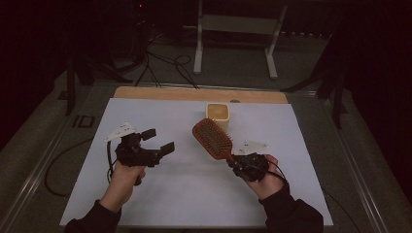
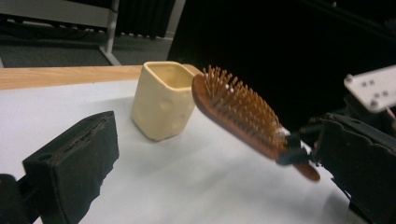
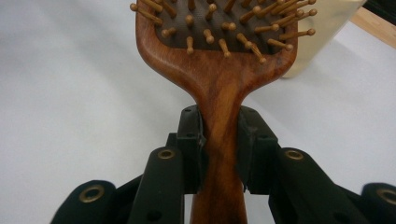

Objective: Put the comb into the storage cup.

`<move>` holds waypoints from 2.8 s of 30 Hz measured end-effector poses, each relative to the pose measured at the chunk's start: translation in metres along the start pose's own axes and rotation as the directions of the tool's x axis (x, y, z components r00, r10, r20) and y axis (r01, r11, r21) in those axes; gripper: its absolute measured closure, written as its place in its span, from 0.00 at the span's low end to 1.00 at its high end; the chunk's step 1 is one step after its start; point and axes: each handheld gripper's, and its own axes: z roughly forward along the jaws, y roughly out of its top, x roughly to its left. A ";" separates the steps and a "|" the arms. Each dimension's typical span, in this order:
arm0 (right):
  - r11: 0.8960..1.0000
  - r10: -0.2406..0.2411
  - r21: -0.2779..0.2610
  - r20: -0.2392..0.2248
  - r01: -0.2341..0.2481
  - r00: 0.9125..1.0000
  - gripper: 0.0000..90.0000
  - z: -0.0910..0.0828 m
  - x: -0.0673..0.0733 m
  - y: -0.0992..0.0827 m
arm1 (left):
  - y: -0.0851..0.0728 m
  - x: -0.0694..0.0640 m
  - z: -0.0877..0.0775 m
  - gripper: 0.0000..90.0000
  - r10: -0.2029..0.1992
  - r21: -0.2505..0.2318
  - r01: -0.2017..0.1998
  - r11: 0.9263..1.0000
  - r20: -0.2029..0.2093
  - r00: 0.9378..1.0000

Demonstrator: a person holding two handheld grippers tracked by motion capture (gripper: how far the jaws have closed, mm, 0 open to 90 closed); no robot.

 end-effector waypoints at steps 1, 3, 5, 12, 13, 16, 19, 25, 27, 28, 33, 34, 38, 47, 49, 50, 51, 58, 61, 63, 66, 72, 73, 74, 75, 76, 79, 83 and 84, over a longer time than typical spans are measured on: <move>1.000 -0.002 0.001 0.000 0.002 1.000 0.81 0.000 0.000 0.000 | 0.000 0.000 0.003 0.00 -0.013 -0.004 0.014 1.000 0.010 1.000; 1.000 -0.002 -0.003 -0.001 0.002 1.000 0.81 0.000 0.001 0.000 | 0.000 0.001 0.011 0.00 -0.037 -0.005 0.037 0.999 0.028 0.999; 1.000 -0.004 -0.003 0.001 0.004 1.000 0.81 -0.001 0.001 0.000 | 0.000 0.001 0.018 0.00 -0.052 0.000 0.052 0.999 0.029 0.998; 1.000 -0.003 -0.008 0.003 0.003 1.000 0.81 -0.002 0.002 0.001 | -0.004 0.005 0.042 0.00 -0.151 -0.003 0.151 0.989 0.022 0.988; 1.000 -0.004 -0.006 0.001 0.004 1.000 0.81 -0.002 0.003 0.001 | -0.004 0.006 0.045 0.00 -0.164 -0.005 0.164 0.986 0.039 0.986; 1.000 -0.008 -0.008 0.000 0.008 1.000 0.81 -0.002 0.003 0.001 | -0.006 0.007 0.055 0.00 -0.199 0.009 0.198 0.980 0.077 0.977; 1.000 -0.012 -0.008 -0.005 0.012 1.000 0.81 -0.003 0.005 0.002 | -0.008 0.006 0.064 0.00 -0.246 0.025 0.245 0.969 0.109 0.963; 1.000 -0.021 -0.017 -0.001 0.020 1.000 0.81 -0.004 0.007 0.003 | -0.010 0.001 0.080 0.00 -0.315 0.077 0.307 0.949 0.128 0.941; 1.000 -0.023 -0.021 0.003 0.023 1.000 0.81 -0.005 0.008 0.003 | -0.012 0.002 0.085 0.00 -0.353 0.089 0.344 0.935 0.126 0.927; 1.000 -0.022 -0.020 0.000 0.022 1.000 0.81 -0.005 0.008 0.003 | -0.013 0.002 0.087 0.00 -0.367 0.094 0.357 0.929 0.129 0.921; 0.999 -0.027 -0.027 -0.002 0.027 1.000 0.81 -0.005 0.010 0.004 | -0.020 0.005 0.096 0.00 -0.453 0.083 0.446 0.891 0.150 0.879; 0.999 -0.027 -0.026 -0.005 0.027 1.000 0.81 -0.005 0.011 0.004 | -0.021 0.006 0.098 0.00 -0.471 0.077 0.464 0.882 0.153 0.869; 0.999 -0.033 -0.030 -0.007 0.033 0.999 0.81 -0.006 0.012 0.004 | -0.023 0.009 0.101 0.05 -0.499 0.069 0.495 0.866 0.163 0.851; 0.999 -0.036 -0.027 -0.006 0.036 0.999 0.81 -0.005 0.014 0.004 | -0.025 0.008 0.105 0.17 -0.540 0.054 0.539 0.841 0.163 0.826; 0.999 -0.037 -0.026 -0.008 0.037 0.999 0.81 -0.004 0.014 0.004 | -0.026 0.008 0.106 0.21 -0.549 0.056 0.548 0.835 0.158 0.821; 0.999 -0.039 -0.024 -0.009 0.038 0.999 0.81 -0.004 0.014 0.004 | -0.026 0.007 0.106 0.25 -0.551 0.059 0.549 0.834 0.160 0.819; 0.999 -0.040 -0.024 -0.006 0.040 0.999 0.81 -0.003 0.014 0.003 | -0.027 0.006 0.107 0.27 -0.548 0.062 0.546 0.836 0.157 0.822; 0.999 -0.039 -0.023 -0.008 0.039 0.999 0.81 -0.001 0.013 0.003 | -0.029 0.007 0.108 0.49 -0.584 0.061 0.584 0.809 0.188 0.790; 0.999 -0.039 -0.023 -0.008 0.039 0.999 0.81 0.000 0.013 0.002 | -0.029 0.007 0.107 0.53 -0.598 0.058 0.600 0.798 0.201 0.776; 0.999 -0.041 -0.022 -0.009 0.041 0.999 0.81 0.000 0.013 0.002 | -0.028 0.006 0.106 0.55 -0.591 0.054 0.594 0.803 0.206 0.780; 0.999 -0.038 -0.022 -0.012 0.038 0.999 0.81 0.001 0.012 0.002 | -0.025 0.003 0.106 0.57 -0.582 0.053 0.584 0.810 0.202 0.788; 0.999 -0.028 -0.043 -0.020 0.027 0.999 0.80 -0.001 0.011 0.002 | -0.018 -0.004 0.103 0.59 -0.531 0.031 0.538 0.842 0.223 0.818; 0.998 -0.024 -0.051 -0.026 0.022 0.999 0.79 -0.002 0.011 0.002 | -0.016 -0.005 0.102 0.59 -0.521 0.026 0.530 0.848 0.224 0.823; 0.998 -0.027 -0.063 -0.029 0.025 0.999 0.76 -0.003 0.011 0.002 | -0.014 -0.006 0.101 0.59 -0.509 0.025 0.517 0.856 0.224 0.831; 0.997 -0.030 -0.076 -0.038 0.027 0.999 0.70 -0.004 0.010 0.002 | -0.012 -0.008 0.100 0.59 -0.493 0.018 0.502 0.865 0.222 0.841; 0.997 -0.024 -0.079 -0.041 0.020 0.999 0.64 -0.004 0.011 0.002 | -0.010 -0.009 0.099 0.59 -0.480 0.013 0.489 0.872 0.217 0.850; 0.995 -0.008 -0.097 -0.062 0.002 0.998 0.44 -0.005 0.009 0.003 | -0.004 -0.009 0.097 0.59 -0.462 0.009 0.472 0.882 0.219 0.859; 0.994 -0.001 -0.109 -0.062 -0.006 0.998 0.25 -0.004 0.005 0.001 | 0.007 -0.011 0.092 0.59 -0.426 -0.009 0.437 0.900 0.204 0.881; 0.993 -0.006 -0.116 -0.061 -0.001 0.998 0.23 -0.005 0.004 0.000 | 0.009 -0.011 0.091 0.59 -0.419 -0.011 0.430 0.903 0.204 0.885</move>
